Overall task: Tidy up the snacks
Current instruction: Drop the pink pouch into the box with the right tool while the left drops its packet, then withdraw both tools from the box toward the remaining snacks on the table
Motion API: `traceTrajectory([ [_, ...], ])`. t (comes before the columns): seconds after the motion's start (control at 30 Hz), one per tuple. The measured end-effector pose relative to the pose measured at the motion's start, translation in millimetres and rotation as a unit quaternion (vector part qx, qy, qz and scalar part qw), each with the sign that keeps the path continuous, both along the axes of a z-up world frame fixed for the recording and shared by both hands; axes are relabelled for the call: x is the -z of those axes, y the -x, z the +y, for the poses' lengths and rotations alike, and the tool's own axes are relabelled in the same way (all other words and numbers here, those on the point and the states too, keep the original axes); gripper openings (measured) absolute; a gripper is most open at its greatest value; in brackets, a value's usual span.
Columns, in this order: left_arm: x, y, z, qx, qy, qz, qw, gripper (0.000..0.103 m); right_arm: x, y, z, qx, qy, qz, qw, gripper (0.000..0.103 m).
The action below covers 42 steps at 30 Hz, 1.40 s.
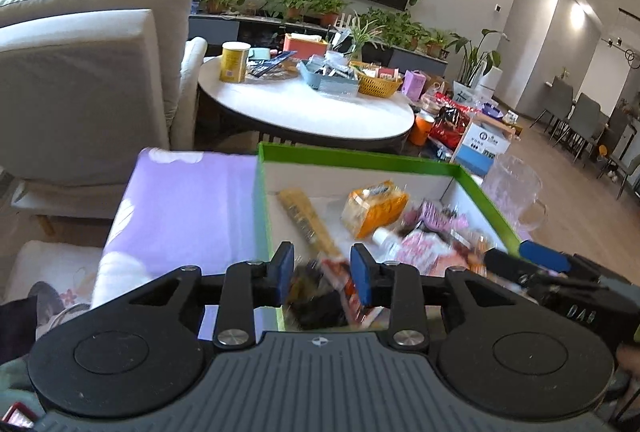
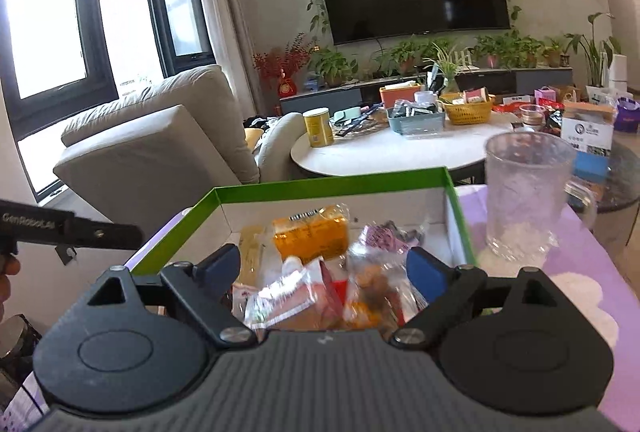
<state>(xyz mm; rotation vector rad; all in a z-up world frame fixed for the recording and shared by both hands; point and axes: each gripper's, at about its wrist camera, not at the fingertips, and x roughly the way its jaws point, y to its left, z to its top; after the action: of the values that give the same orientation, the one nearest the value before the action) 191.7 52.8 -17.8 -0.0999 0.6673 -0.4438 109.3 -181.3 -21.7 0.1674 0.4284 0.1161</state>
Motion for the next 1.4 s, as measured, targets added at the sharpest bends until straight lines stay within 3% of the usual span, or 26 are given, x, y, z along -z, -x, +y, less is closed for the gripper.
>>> traceTrajectory([
  [0.37, 19.5, 48.7, 39.8, -0.021, -0.019, 0.045, 0.9986, 0.029, 2.0, 31.8, 2.9, -0.019, 0.013, 0.03, 0.999, 0.053],
  [0.53, 24.9, 68.2, 45.0, -0.015, -0.037, 0.055, 0.9977, 0.029, 13.1, 49.7, 21.0, -0.065, 0.054, 0.053, 0.995, 0.053],
  [0.8, 34.0, 89.3, 50.7, -0.017, -0.047, 0.078, 0.9957, 0.029, 36.8, 75.1, 58.8, -0.146, 0.111, 0.095, 0.978, 0.053],
  [0.9, 32.9, 98.3, 52.7, -0.014, -0.048, 0.081, 0.9955, 0.029, 42.5, 71.8, 66.1, -0.141, 0.12, 0.106, 0.977, 0.053],
  [1.07, 35.5, 111.8, 52.1, 0.005, -0.051, 0.094, 0.9943, 0.029, 45.4, 63.4, 58.1, -0.1, 0.094, 0.121, 0.983, 0.053],
  [1.23, 44.7, 113.9, 43.1, 0.021, -0.045, 0.116, 0.9919, 0.029, 52.3, 64.3, 52.4, -0.053, 0.128, 0.128, 0.982, 0.053],
  [1.4, 53.8, 103.0, 32.0, 0.011, -0.049, 0.15, 0.9874, 0.029, 52.0, 67.2, 54.6, -0.077, 0.14, 0.124, 0.979, 0.053],
])
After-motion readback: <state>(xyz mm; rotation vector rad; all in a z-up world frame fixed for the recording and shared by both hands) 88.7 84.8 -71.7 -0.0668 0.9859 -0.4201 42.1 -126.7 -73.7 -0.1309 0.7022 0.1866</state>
